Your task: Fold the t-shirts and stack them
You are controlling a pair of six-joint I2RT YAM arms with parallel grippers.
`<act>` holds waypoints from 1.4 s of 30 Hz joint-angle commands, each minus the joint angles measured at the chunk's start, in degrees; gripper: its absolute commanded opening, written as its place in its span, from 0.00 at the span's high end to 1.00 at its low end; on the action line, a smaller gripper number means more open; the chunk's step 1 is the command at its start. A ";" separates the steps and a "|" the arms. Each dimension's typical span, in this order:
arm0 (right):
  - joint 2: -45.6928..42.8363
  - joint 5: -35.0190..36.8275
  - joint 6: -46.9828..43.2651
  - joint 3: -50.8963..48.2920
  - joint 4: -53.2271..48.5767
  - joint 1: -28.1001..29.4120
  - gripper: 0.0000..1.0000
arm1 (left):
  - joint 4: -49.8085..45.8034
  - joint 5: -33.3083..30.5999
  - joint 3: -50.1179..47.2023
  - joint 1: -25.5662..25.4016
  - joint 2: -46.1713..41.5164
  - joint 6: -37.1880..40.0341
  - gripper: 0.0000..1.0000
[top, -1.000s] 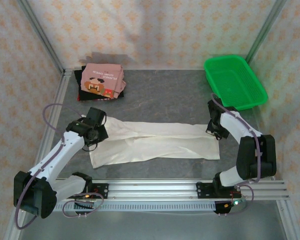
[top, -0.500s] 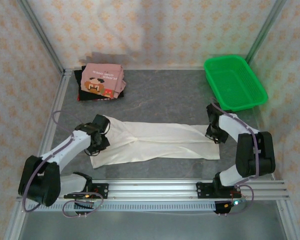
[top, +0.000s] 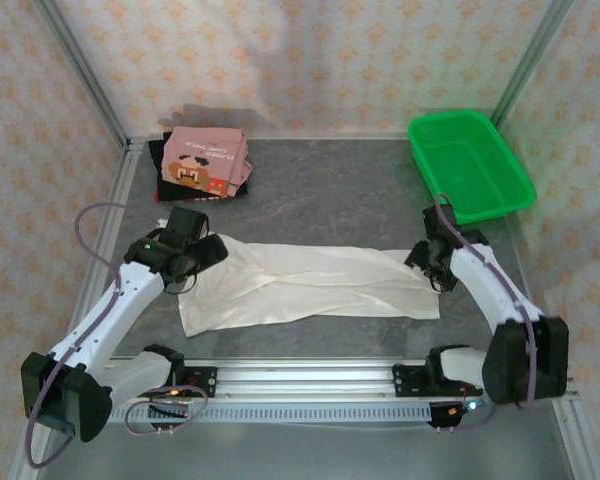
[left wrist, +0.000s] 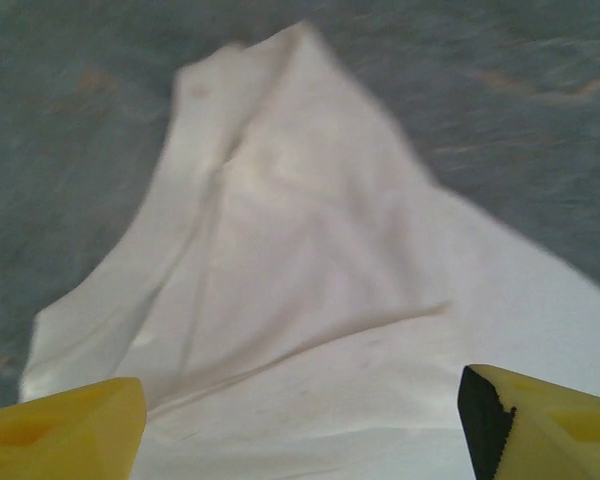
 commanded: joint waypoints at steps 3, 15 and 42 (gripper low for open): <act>-7.47 -13.40 -6.24 3.19 5.00 3.41 0.04 | 5.46 14.90 4.81 0.17 11.77 12.67 0.17; -8.06 -21.58 -7.02 3.87 7.79 6.79 0.01 | -2.38 10.88 19.32 -3.13 36.81 25.92 0.39; -5.69 -19.19 -8.85 5.42 8.79 6.74 0.01 | -1.11 12.62 14.69 -8.32 37.92 23.93 0.71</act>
